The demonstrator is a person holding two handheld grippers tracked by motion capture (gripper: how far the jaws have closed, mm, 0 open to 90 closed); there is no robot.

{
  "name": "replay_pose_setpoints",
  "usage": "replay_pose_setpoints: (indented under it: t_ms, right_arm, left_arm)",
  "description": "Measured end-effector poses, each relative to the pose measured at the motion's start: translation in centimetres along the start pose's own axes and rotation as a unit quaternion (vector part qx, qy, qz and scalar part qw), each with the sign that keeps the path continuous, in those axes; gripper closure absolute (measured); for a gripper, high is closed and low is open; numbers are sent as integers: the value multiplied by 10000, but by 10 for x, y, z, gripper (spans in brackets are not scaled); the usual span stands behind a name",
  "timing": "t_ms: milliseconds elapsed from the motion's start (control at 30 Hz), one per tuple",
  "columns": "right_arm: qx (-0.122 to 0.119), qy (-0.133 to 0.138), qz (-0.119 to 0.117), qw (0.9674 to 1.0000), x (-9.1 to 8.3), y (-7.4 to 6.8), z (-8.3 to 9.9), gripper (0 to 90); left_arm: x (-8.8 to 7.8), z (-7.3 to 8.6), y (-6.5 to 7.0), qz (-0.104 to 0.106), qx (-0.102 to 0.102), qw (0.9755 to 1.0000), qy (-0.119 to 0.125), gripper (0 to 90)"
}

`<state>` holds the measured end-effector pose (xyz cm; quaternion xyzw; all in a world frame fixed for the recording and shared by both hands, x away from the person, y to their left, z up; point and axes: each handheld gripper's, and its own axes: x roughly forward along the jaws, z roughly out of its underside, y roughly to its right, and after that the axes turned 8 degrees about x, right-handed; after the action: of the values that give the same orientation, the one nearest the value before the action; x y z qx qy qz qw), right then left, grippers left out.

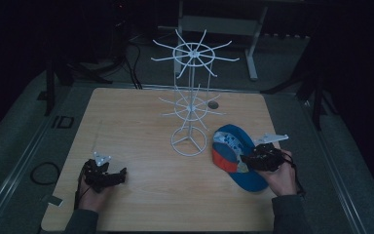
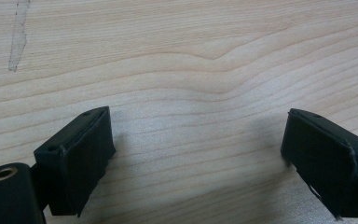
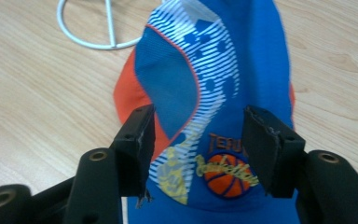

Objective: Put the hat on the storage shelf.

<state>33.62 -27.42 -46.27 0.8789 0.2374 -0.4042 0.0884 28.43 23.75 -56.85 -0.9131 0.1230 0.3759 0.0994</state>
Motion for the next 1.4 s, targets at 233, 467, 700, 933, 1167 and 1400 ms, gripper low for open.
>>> replay_pose_setpoints:
  t_ms: [233,467,700,933,1167,1400]
  right_arm:
    - [58,-60,12,10000,-1,11,-9,414]
    - [79,-72,68,9999,0,17,-17,405]
    - [133,-121,112,9998,3,26,-26,395]
    - [138,-184,115,9997,8,31,-36,388]
    - [171,-290,48,9994,18,36,-45,344]
    - [160,-422,30,9990,28,36,-49,322]
  left_arm:
    - [0,0,0,2,10,10000,-9,90]
    - [0,0,0,-3,1,10000,-10,85]
    - [2,-1,0,-13,-38,10000,-91,28]
    - [2,-1,0,-13,-37,10000,-92,26]
    - [2,-1,0,-13,-41,9999,-91,27]
    - [2,-1,0,-13,-39,9999,-92,27]
